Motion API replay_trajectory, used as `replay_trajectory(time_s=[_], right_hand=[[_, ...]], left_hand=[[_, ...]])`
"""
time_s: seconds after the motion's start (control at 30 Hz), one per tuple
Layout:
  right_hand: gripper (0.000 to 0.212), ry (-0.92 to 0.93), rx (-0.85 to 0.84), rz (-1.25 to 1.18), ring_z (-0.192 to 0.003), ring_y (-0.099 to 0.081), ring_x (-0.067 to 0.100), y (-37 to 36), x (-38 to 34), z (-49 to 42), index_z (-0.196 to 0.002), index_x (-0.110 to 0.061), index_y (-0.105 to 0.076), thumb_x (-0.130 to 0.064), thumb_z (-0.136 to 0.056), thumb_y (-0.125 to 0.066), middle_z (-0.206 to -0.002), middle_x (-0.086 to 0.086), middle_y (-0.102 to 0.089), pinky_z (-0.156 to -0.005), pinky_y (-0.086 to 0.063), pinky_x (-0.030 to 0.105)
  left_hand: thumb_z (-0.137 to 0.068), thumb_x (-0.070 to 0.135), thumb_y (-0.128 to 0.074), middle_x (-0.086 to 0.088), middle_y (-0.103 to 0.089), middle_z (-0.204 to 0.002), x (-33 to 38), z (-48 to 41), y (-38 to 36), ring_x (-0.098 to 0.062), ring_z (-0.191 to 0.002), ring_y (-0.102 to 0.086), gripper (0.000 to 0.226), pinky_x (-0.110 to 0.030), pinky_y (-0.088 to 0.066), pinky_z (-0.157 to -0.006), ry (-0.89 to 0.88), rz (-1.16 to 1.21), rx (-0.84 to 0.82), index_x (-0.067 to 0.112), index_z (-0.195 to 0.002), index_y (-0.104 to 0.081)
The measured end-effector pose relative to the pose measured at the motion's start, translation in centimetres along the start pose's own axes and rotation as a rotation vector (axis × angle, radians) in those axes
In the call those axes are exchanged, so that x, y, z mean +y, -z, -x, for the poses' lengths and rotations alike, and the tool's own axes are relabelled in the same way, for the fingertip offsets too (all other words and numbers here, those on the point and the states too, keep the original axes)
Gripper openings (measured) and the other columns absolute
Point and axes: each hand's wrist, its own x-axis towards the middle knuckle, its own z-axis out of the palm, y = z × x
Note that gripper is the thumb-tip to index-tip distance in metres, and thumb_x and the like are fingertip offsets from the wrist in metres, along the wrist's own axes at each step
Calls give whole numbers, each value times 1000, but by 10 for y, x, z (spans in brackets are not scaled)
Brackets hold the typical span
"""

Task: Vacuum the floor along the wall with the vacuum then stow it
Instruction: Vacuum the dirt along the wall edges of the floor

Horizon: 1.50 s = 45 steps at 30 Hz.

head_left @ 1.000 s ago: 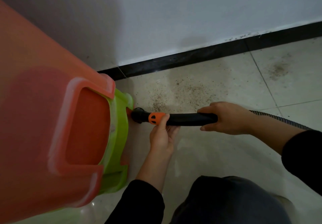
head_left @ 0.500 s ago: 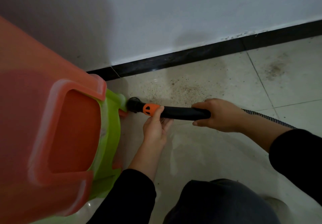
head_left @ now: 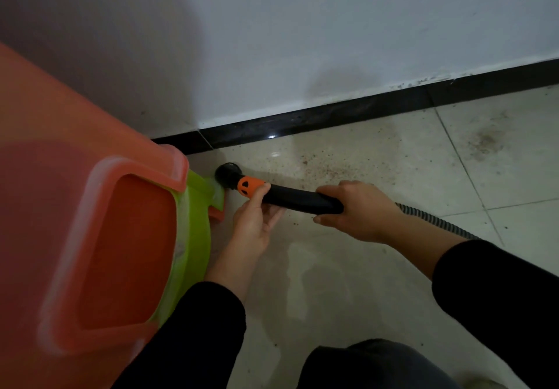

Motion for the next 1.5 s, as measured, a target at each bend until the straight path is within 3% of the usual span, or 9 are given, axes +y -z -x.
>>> replay_trajectory(time_s=[0.1,0.33,0.57,0.7,0.87,1.07,1.27,1.5], right_hand=[[38,-12,25,19,-92,-54,19,-3,-10,-8,-123,-35,-53,-52,-89,-58,-93,-5,-51,-86,-47,37],[35,-60,101,25,-92,-55,21,-9,-23,-18,-119,-33,-53,-51,-90,-57,-92,-2,-53,-87,-49,40],[36,-76,133,16,-91,-56,22,-12,-27,-20,-119,-32,-54,-52,-89,-58,-94,-1,-55,-84,-49,38],[32,-79,129,4,-87,-57,20,-10,-25,-17,-113,-31,-56,-51,-88,-60,-91,-2,-58,-82,-51,38],[29,-101,89,-41,-80,-59,15,-2,-16,-7,-109,-33,-58,-50,-86,-63,-86,-7,-60,-78,-55,38],[28,-114,18,-103,-70,-56,7,11,1,15,-110,-31,-62,-46,-86,-66,-80,-10,-60,-73,-53,33],[28,-104,-66,-136,-71,-58,10,17,5,24,-111,-29,-64,-42,-86,-68,-79,-8,-61,-74,-53,33],[24,-100,-109,-142,-70,-59,11,20,12,33,-105,-32,-65,-41,-84,-70,-77,-7,-63,-72,-51,31]], left_hand=[[-92,16,-63,-14,-65,-101,10,-5,0,-20,-91,-65,10,-29,-57,-65,-6,-7,-7,9,-96,-57],[-92,18,-63,-11,-63,-95,24,-24,-4,-18,-86,-63,12,-25,-58,-56,-28,-48,-16,10,-95,-55],[-91,18,-63,-11,-63,-95,30,-29,-7,-18,-86,-64,18,-28,-56,-68,-15,-75,-40,7,-103,-55],[-89,18,-67,-13,-64,-103,27,-30,-4,-20,-93,-65,33,-25,-58,-56,-9,-60,-28,4,-116,-54],[-88,17,-69,-15,-65,-104,17,-18,-9,-21,-96,-66,22,-24,-59,-61,-2,-30,-33,5,-103,-57],[-87,14,-70,-16,-68,-101,-7,7,-20,-21,-94,-68,23,-26,-60,-72,16,38,3,4,-104,-60],[-84,13,-74,-16,-68,-105,-25,24,-23,-22,-95,-67,35,-22,-59,-62,-23,116,104,2,-114,-61],[-84,12,-73,-14,-68,-99,-33,40,-23,-19,-87,-67,21,-22,-59,-63,4,144,127,4,-99,-63]])
